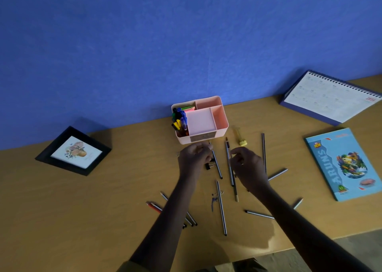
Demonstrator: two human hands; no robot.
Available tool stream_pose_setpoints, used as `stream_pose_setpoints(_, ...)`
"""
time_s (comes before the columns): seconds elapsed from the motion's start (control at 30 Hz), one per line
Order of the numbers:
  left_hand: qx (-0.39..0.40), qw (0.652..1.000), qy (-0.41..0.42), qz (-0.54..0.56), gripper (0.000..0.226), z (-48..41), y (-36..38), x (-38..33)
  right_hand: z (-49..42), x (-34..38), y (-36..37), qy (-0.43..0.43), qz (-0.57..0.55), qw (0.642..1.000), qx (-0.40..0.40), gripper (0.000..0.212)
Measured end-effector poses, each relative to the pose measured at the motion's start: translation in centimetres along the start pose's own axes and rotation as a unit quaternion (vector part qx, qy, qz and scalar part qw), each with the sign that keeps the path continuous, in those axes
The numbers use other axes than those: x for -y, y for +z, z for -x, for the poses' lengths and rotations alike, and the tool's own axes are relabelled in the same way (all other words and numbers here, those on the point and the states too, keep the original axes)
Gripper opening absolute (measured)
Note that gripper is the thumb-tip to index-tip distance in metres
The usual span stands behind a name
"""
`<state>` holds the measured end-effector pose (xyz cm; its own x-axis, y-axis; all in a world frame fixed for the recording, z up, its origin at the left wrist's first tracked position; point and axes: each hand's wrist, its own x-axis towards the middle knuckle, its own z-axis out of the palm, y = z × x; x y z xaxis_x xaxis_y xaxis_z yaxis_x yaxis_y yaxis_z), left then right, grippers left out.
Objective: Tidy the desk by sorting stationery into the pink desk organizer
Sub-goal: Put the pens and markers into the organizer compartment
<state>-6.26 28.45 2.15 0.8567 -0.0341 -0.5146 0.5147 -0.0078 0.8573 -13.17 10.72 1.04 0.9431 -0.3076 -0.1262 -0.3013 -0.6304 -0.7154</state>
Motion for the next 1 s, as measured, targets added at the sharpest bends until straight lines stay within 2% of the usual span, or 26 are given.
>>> stream_pose_setpoints(0.17,0.007,1.000,0.029,0.003,0.016,0.4,-0.6,-1.1,1.1,3.0,1.6,-0.112,0.001,0.993,0.037,0.019)
stream_pose_setpoints(0.3,-0.028,0.998,0.047,-0.016,0.016,0.6,-2.0,-1.7,1.1,4.0,2.2,-0.142,-0.006,0.989,0.041,0.019)
stream_pose_setpoints(0.47,-0.027,0.998,0.059,-0.018,0.018,1.4,-3.4,-2.4,1.1,4.2,2.4,-0.163,-0.010,0.985,0.055,0.023)
stream_pose_setpoints(0.6,-0.073,0.992,0.101,-0.013,0.019,1.5,-4.6,-3.9,1.2,4.0,2.0,-0.145,-0.023,0.988,0.046,0.030)
stream_pose_setpoints(0.8,-0.188,0.955,0.231,-0.012,0.020,-0.6,-6.4,-6.9,1.8,2.0,0.7,-0.113,-0.007,0.993,0.041,0.021)
stream_pose_setpoints(1.0,-0.213,0.933,0.290,-0.003,0.022,-3.1,-6.8,-7.0,2.7,-0.4,0.2,-0.086,0.018,0.995,0.053,0.018)
